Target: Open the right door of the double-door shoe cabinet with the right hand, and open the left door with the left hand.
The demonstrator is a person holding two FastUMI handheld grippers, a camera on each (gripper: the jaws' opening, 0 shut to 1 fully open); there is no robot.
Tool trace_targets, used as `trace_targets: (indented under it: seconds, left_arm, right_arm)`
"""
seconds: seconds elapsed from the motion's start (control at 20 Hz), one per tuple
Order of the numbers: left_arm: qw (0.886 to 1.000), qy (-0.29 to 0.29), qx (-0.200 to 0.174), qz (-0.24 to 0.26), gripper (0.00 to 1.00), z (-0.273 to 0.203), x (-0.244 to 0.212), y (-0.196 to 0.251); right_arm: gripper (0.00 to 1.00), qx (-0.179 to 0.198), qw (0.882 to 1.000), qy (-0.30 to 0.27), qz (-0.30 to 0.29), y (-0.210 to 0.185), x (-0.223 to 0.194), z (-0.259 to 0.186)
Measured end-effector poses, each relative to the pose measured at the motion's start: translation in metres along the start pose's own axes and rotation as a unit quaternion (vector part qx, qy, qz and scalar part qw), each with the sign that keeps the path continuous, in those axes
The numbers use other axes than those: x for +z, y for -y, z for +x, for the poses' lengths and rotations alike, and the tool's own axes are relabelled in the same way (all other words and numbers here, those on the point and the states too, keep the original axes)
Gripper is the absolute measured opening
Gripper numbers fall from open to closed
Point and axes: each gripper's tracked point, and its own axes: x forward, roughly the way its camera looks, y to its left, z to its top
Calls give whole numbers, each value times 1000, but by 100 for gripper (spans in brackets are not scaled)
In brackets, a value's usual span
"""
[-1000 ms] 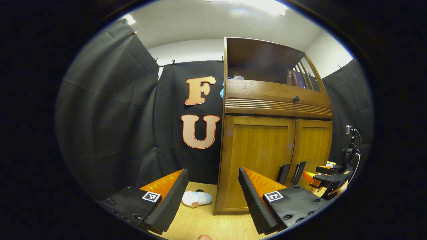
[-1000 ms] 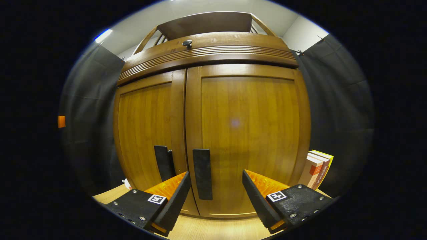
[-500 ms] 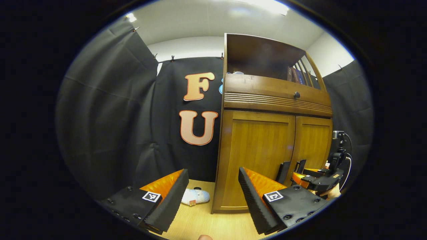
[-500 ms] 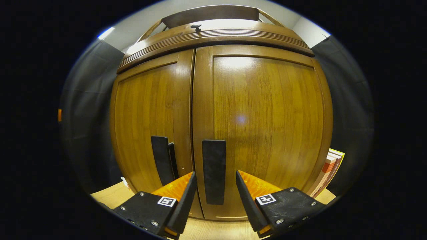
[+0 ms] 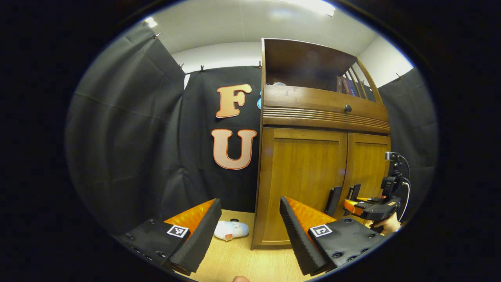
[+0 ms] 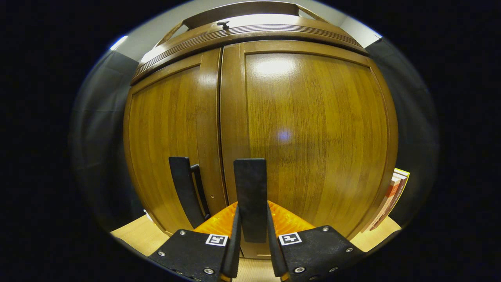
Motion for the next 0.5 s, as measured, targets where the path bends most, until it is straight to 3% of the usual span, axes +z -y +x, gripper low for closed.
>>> trace_targets:
  seconds: [0.5]
  left_arm:
    - [1000,7,-8,0,94,-26,6,8]
  right_arm:
    - [27,9,1000,-10,-8,4,-6,-54]
